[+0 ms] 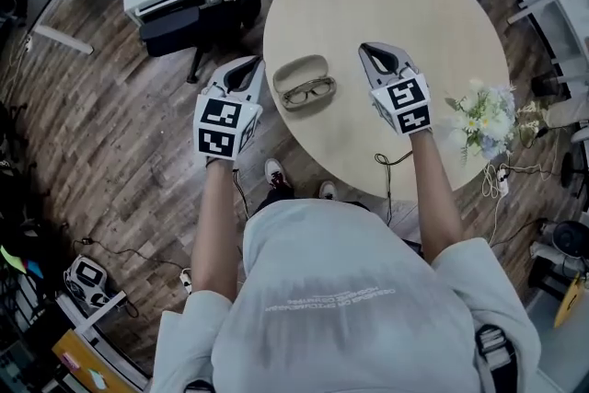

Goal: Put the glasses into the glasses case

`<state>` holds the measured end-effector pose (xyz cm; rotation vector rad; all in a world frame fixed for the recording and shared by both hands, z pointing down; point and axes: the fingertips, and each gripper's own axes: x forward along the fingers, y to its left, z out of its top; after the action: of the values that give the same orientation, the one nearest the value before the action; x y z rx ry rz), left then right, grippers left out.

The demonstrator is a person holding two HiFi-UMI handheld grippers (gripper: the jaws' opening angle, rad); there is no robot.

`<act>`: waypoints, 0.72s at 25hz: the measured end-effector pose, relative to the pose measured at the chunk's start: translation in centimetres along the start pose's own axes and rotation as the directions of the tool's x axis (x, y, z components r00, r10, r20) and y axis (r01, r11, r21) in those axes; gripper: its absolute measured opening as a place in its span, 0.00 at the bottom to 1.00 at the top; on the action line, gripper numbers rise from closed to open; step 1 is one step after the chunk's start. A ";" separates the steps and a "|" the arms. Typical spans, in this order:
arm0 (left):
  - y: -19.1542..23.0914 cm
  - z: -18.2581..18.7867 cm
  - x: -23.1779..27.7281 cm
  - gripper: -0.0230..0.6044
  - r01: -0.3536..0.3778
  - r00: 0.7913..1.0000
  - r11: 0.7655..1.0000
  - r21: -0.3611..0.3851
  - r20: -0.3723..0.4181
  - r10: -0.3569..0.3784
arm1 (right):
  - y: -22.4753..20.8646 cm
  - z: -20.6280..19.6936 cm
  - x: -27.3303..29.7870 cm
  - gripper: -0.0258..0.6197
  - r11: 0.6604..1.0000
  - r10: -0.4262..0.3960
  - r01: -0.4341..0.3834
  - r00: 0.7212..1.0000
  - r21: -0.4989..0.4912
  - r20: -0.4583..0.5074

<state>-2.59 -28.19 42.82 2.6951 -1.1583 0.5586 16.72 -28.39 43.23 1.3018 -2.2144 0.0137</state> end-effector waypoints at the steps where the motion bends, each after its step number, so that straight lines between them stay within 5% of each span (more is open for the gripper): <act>1: 0.1 1.2 0.2 0.07 0.004 1.000 1.000 0.017 0.020 -0.005 | -0.6 0.6 -0.6 0.04 1.000 -0.013 0.013 1.000 0.019 0.015; 11: -1.6 10.7 1.5 0.07 0.055 0.982 0.986 0.156 0.170 -0.081 | -4.4 6.0 -6.7 0.04 0.991 -0.128 0.119 0.981 0.065 0.147; 18: -3.7 14.1 0.3 0.07 0.071 0.963 0.975 0.211 0.240 -0.122 | -4.8 9.2 -10.4 0.04 0.987 -0.161 0.152 0.959 0.056 0.234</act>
<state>4.12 -29.84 30.05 3.0503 -1.0680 0.3416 20.16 -25.17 29.28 1.5680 -2.3092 -0.1705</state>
